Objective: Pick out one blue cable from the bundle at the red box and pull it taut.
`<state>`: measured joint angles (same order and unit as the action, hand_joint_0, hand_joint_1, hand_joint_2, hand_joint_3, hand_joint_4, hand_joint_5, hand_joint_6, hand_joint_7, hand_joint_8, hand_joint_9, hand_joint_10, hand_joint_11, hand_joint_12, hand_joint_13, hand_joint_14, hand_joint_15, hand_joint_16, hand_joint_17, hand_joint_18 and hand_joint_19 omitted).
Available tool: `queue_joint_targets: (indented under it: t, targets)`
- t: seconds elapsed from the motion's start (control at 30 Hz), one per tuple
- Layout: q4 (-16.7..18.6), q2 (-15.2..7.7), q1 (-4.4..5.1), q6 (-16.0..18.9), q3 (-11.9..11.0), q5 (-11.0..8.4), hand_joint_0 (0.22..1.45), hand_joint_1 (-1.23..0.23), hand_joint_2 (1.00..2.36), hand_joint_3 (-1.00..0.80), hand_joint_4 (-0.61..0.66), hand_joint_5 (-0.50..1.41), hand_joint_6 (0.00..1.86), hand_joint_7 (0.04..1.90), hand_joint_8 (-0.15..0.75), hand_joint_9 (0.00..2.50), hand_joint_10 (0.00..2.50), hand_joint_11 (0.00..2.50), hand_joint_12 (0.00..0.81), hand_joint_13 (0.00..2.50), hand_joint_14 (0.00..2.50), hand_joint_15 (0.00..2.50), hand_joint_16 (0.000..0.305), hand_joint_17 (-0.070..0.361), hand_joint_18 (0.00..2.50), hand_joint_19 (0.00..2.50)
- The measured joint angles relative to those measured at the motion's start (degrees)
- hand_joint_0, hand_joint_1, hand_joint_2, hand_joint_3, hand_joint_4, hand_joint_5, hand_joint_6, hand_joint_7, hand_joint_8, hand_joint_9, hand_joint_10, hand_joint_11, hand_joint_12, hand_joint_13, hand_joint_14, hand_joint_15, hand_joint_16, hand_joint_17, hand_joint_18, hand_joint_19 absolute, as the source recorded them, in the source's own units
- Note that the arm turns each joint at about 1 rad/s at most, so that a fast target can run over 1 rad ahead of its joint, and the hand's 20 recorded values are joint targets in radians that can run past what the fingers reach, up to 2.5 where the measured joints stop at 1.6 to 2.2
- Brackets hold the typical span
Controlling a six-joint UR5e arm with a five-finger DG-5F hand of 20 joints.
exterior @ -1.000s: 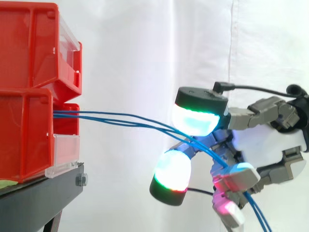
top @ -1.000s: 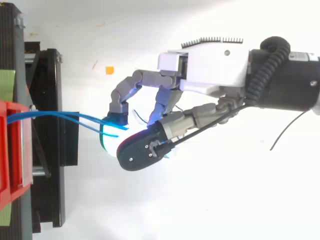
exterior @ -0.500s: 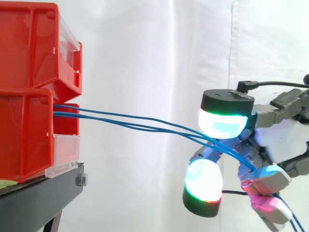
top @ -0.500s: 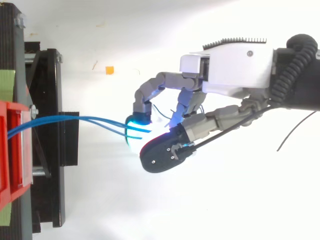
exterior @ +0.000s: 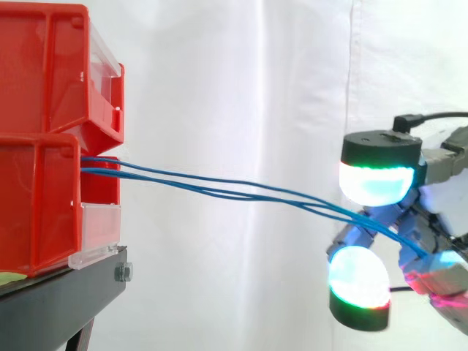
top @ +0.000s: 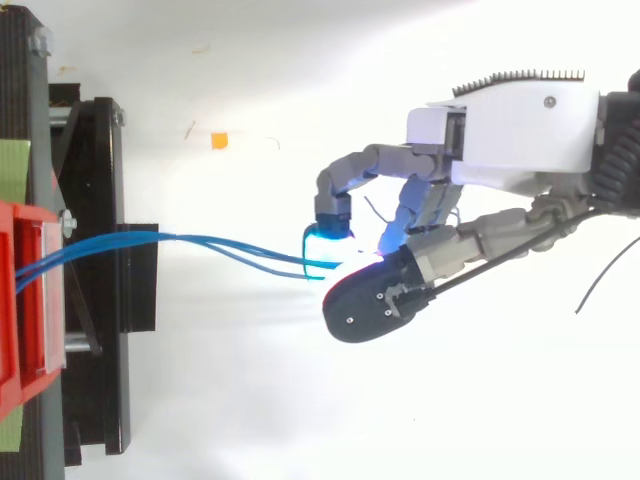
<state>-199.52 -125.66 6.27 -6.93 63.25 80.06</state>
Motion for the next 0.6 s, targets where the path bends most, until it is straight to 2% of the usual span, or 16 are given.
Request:
queue_joint_targets:
  t: [0.1, 0.2, 0.47, 0.6]
  targets:
    - [-2.7, 0.19, 0.02, 2.16, -0.01, 0.09, 0.49, -0.53, 1.0, -0.5, 0.27, -0.17, 0.5, 1.02, 0.315, 0.96, 0.03, 0.76, 0.438, 1.06, 0.03, 0.65, 0.072, 0.161, 0.95, 0.82]
    - [-4.96, 0.28, 0.04, 3.91, -0.04, 0.31, 0.49, -0.53, 1.0, -0.5, 0.28, -0.17, 0.5, 1.01, 0.309, 0.96, 0.03, 0.75, 0.436, 1.06, 0.03, 0.64, 0.07, 0.158, 0.94, 0.82]
    - [-8.38, 0.32, 0.18, 7.08, -0.11, 1.13, 0.55, -0.54, 1.0, -0.5, 0.27, -0.16, 0.5, 1.02, 0.298, 1.01, 0.03, 0.79, 0.418, 1.1, 0.03, 0.67, 0.064, 0.145, 0.94, 0.85]
    - [-9.6, 0.33, 0.4, 7.91, -0.85, 1.09, 0.56, -0.56, 1.0, -0.5, 0.26, -0.16, 0.5, 1.02, 0.3, 1.03, 0.03, 0.84, 0.415, 1.14, 0.03, 0.73, 0.063, 0.142, 0.95, 0.87]
